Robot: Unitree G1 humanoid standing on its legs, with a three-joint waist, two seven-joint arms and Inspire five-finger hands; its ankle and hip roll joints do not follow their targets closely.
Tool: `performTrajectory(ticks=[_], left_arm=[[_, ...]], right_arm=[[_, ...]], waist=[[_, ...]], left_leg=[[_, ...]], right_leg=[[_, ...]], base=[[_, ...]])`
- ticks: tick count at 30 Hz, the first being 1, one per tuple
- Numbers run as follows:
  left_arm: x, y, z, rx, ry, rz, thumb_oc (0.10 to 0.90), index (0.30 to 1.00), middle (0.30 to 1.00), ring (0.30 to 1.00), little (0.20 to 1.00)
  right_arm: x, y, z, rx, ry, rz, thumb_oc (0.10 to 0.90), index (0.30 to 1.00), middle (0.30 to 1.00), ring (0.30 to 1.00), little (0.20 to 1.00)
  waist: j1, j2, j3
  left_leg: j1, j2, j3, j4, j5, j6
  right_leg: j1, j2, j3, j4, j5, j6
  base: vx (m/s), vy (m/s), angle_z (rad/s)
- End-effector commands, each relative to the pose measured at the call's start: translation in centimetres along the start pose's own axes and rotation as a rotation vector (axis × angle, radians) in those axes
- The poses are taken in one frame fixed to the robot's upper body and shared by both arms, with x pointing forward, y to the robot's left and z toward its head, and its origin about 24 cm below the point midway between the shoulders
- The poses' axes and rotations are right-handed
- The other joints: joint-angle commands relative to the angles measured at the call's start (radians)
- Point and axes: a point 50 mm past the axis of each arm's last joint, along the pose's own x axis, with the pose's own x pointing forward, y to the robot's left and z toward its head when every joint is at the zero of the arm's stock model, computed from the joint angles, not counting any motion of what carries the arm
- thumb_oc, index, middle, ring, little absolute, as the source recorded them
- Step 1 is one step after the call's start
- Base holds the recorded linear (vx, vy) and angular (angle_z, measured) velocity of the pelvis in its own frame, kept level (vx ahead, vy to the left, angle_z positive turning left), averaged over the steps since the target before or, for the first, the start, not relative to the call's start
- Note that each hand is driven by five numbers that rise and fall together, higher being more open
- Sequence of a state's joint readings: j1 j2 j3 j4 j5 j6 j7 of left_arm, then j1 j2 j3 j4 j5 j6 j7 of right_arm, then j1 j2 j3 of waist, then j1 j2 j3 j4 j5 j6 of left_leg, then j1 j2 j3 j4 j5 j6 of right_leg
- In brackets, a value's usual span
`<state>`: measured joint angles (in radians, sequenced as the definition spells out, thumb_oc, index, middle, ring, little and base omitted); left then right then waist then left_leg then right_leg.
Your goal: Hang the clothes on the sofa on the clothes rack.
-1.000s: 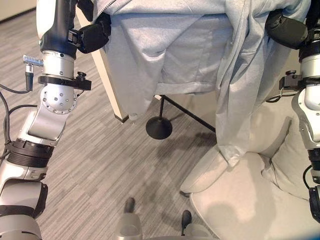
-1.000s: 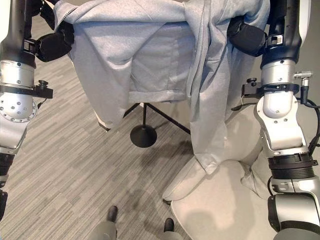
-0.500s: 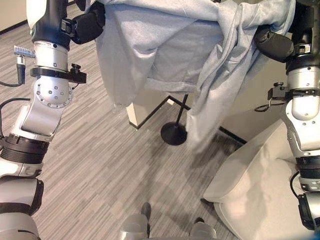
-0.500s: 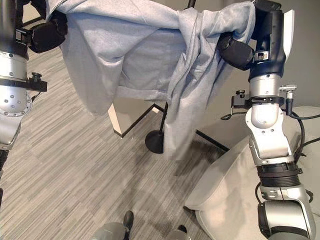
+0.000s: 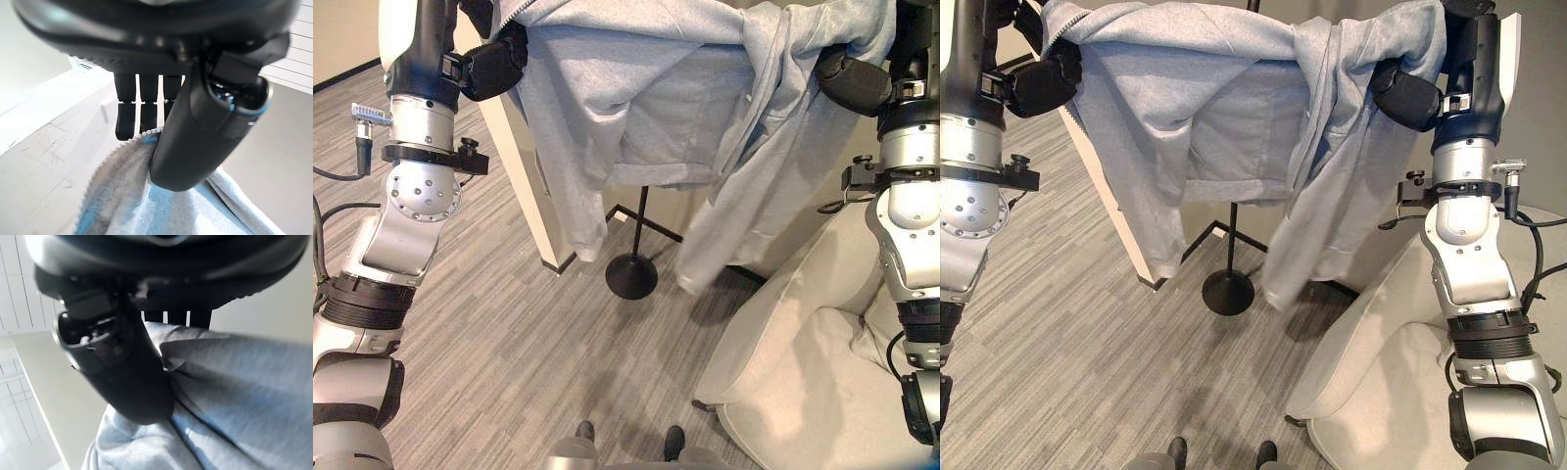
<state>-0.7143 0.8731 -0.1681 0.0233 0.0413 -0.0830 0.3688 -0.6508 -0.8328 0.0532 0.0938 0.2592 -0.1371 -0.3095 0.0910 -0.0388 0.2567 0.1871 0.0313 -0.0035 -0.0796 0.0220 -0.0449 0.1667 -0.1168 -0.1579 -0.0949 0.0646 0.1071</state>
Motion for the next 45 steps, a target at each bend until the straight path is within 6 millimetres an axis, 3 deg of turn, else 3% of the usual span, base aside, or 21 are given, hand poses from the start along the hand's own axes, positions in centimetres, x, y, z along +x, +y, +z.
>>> performTrajectory(ticks=[1,4,7,9,10,13,16,17,19,22,23,24,25,26,27,30,31,32,34,38,45], left_arm=[[0.4,5.5,-1.5,0.053,0.060,0.250,0.400,0.300,0.300,0.300,0.300],[0.5,5.9,-1.0,0.049,0.036,0.256,0.400,0.300,0.300,0.300,0.300],[0.4,6.1,-0.8,0.013,0.025,0.272,0.400,0.300,0.300,0.300,0.300],[0.6,6.2,-0.7,0.027,0.023,0.279,0.400,0.300,0.300,0.300,0.300],[0.6,6.4,-0.6,0.045,0.018,0.271,0.400,0.300,0.300,0.300,0.300],[0.9,6.8,-0.2,0.064,-0.001,0.280,0.400,0.300,0.300,0.300,0.300],[1.0,6.9,0.0,0.073,-0.007,0.277,0.400,0.300,0.300,0.300,0.300],[1.0,7.0,0.3,0.086,-0.025,0.278,0.400,0.300,0.300,0.300,0.300],[0.7,6.9,0.2,0.093,-0.023,0.271,0.400,0.300,0.300,0.300,0.300],[0.5,7.1,0.3,0.116,-0.027,0.259,0.400,0.300,0.300,0.300,0.300],[0.8,7.2,0.7,0.128,-0.044,0.276,0.400,0.300,0.300,0.300,0.300],[0.8,7.2,0.7,0.128,-0.044,0.276,0.400,0.300,0.300,0.300,0.300],[0.8,7.1,0.7,0.115,-0.044,0.279,0.400,0.300,0.300,0.300,0.300],[1.0,7.4,1.2,0.113,-0.059,0.306,0.400,0.300,0.300,0.300,0.300],[1.1,7.5,1.3,0.110,-0.065,0.315,0.400,0.300,0.300,0.300,0.300],[1.1,7.9,2.1,0.100,-0.105,0.341,0.400,0.300,0.300,0.300,0.300],[1.1,7.8,3.1,0.076,-0.154,0.354,0.400,0.300,0.300,0.300,0.300],[1.1,7.8,3.1,0.076,-0.155,0.353,0.400,0.300,0.300,0.300,0.300],[0.9,8.0,3.4,0.081,-0.174,0.354,0.400,0.300,0.300,0.300,0.300],[0.8,8.1,3.6,0.083,-0.185,0.349,0.400,0.300,0.300,0.300,0.300],[0.8,7.8,2.8,0.052,-0.144,0.345,0.400,0.300,0.300,0.300,0.300]], right_arm=[[1.8,-4.2,1.9,-0.016,-0.083,-0.169,0.400,0.300,0.300,0.300,0.300],[1.9,-4.3,2.3,0.006,-0.100,-0.169,0.400,0.300,0.300,0.300,0.300],[2.1,-4.2,3.0,0.019,-0.133,-0.176,0.400,0.300,0.300,0.300,0.300],[2.2,-4.3,3.2,0.008,-0.137,-0.171,0.400,0.300,0.300,0.300,0.300],[2.3,-4.4,3.3,0.002,-0.142,-0.173,0.400,0.300,0.300,0.300,0.300],[2.5,-3.9,3.2,0.016,-0.149,-0.193,0.400,0.300,0.300,0.300,0.300],[2.6,-3.3,3.0,0.025,-0.138,-0.176,0.400,0.300,0.300,0.300,0.300],[2.5,-2.8,3.2,0.024,-0.148,-0.164,0.400,0.300,0.300,0.300,0.300],[2.1,-2.6,2.8,0.032,-0.134,-0.163,0.400,0.300,0.300,0.300,0.300],[1.8,-2.0,2.5,0.039,-0.118,-0.156,0.400,0.300,0.300,0.300,0.300],[1.9,-2.0,2.7,0.021,-0.124,-0.153,0.400,0.300,0.300,0.300,0.300],[1.9,-2.0,2.7,0.020,-0.124,-0.153,0.400,0.300,0.300,0.300,0.300],[1.8,-2.1,2.6,0.020,-0.120,-0.163,0.400,0.300,0.300,0.300,0.300],[1.5,-2.6,2.5,0.016,-0.116,-0.182,0.400,0.300,0.300,0.300,0.300],[1.4,-2.8,2.6,0.016,-0.123,-0.194,0.400,0.300,0.300,0.300,0.300],[1.4,-3.9,3.2,0.013,-0.152,-0.234,0.400,0.300,0.300,0.300,0.300],[1.3,-4.9,3.8,0.017,-0.185,-0.281,0.400,0.300,0.300,0.300,0.300],[1.3,-5.0,3.8,0.017,-0.185,-0.282,0.400,0.300,0.300,0.300,0.300],[0.6,-6.1,3.6,0.006,-0.189,-0.324,0.400,0.300,0.300,0.300,0.300],[0.4,-6.8,3.6,-0.006,-0.188,-0.338,0.400,0.300,0.300,0.300,0.300],[0.6,-7.8,3.3,-0.071,-0.167,-0.350,0.400,0.300,0.300,0.300,0.300]], waist=[[0.030,-0.042,-0.183],[0.036,-0.064,-0.135],[0.055,-0.065,-0.089],[0.063,-0.062,-0.102],[0.078,-0.053,-0.108],[0.112,-0.046,-0.117],[0.122,-0.041,-0.139],[0.128,-0.033,-0.180],[0.129,-0.039,-0.196],[0.134,-0.046,-0.216],[0.120,-0.029,-0.197],[0.122,-0.030,-0.196],[0.109,-0.021,-0.186],[0.081,0.010,-0.161],[0.072,0.020,-0.155],[0.052,0.030,-0.146],[0.032,0.026,-0.134],[0.033,0.028,-0.136],[0.020,-0.001,-0.134],[0.032,-0.023,-0.161],[0.024,-0.037,-0.214]], left_leg=[[-0.061,-0.053,-0.088,0.051,-0.124,0.007],[-0.156,-0.057,-0.081,0.295,-0.177,-0.015],[-0.320,-0.093,-0.119,0.488,-0.130,-0.007],[-0.351,-0.109,-0.115,0.359,-0.114,0.003],[-0.407,-0.121,-0.104,0.214,-0.071,0.003],[-0.485,-0.158,-0.079,0.040,0.007,-0.016],[-0.448,-0.150,-0.083,-0.008,0.001,-0.009],[-0.399,-0.134,-0.098,-0.004,0.069,-0.003],[-0.377,-0.137,-0.107,-0.004,0.084,0.005],[-0.292,-0.137,-0.106,-0.002,0.072,0.035],[-0.197,-0.153,-0.109,-0.006,0.034,0.075],[-0.197,-0.153,-0.107,-0.006,0.034,0.075],[-0.174,-0.155,-0.109,-0.007,0.021,0.084],[-0.133,-0.135,-0.115,-0.008,0.001,0.099],[-0.120,-0.125,-0.115,-0.008,-0.007,0.101],[-0.107,-0.106,-0.122,-0.008,-0.032,0.087],[-0.085,-0.094,-0.128,-0.008,-0.057,0.067],[-0.086,-0.090,-0.128,-0.008,-0.058,0.067],[-0.076,-0.098,-0.163,-0.008,-0.067,0.065],[-0.064,-0.089,-0.165,-0.008,-0.081,0.059],[-0.061,-0.054,-0.170,-0.008,-0.099,0.031]], right_leg=[[0.001,0.043,-0.044,0.008,-0.097,-0.014],[0.016,0.040,-0.037,0.008,-0.107,-0.036],[0.035,0.043,-0.024,0.008,-0.125,-0.055],[0.040,0.047,-0.015,0.008,-0.140,-0.046],[0.058,0.056,-0.009,0.008,-0.168,-0.045],[0.089,0.064,0.028,0.008,-0.205,-0.050],[0.095,0.064,0.038,0.008,-0.212,-0.043],[0.126,0.054,0.044,0.008,-0.231,-0.023],[0.137,0.033,0.044,0.008,-0.237,-0.010],[0.140,-0.039,0.048,0.104,-0.203,0.024],[0.051,-0.100,0.042,0.388,-0.044,0.055],[0.049,-0.101,0.045,0.392,-0.046,0.055],[0.024,-0.118,0.033,0.465,0.025,0.053],[-0.065,-0.142,0.006,0.599,0.039,0.039],[-0.101,-0.149,-0.009,0.601,0.009,0.028],[-0.162,-0.159,-0.051,0.506,-0.054,0.016],[-0.199,-0.121,-0.056,0.240,-0.068,0.035],[-0.189,-0.115,-0.059,0.216,-0.055,0.035],[-0.158,-0.069,0.053,0.061,0.007,0.064],[-0.128,-0.072,0.057,0.008,0.052,0.068],[-0.086,-0.051,0.018,0.008,0.002,0.054]], base=[[0.07,-0.188,-0.01],[-0.01,-0.111,0.04],[0.12,-0.063,0.10],[0.27,0.049,-0.04],[0.18,0.040,0.02],[0.31,0.071,-0.11],[0.34,0.114,-0.57],[0.53,0.196,-0.91],[0.51,0.197,-0.51],[0.43,0.243,-0.48],[0.27,0.250,-0.67],[0.34,0.331,-0.55],[0.13,0.213,0.07],[0.17,0.246,0.19],[0.14,0.139,0.22],[0.12,-0.082,0.32],[0.18,-0.186,0.36],[0.20,-0.220,0.17],[0.12,-0.157,0.12],[0.13,-0.125,0.40],[0.11,-0.110,0.08]])
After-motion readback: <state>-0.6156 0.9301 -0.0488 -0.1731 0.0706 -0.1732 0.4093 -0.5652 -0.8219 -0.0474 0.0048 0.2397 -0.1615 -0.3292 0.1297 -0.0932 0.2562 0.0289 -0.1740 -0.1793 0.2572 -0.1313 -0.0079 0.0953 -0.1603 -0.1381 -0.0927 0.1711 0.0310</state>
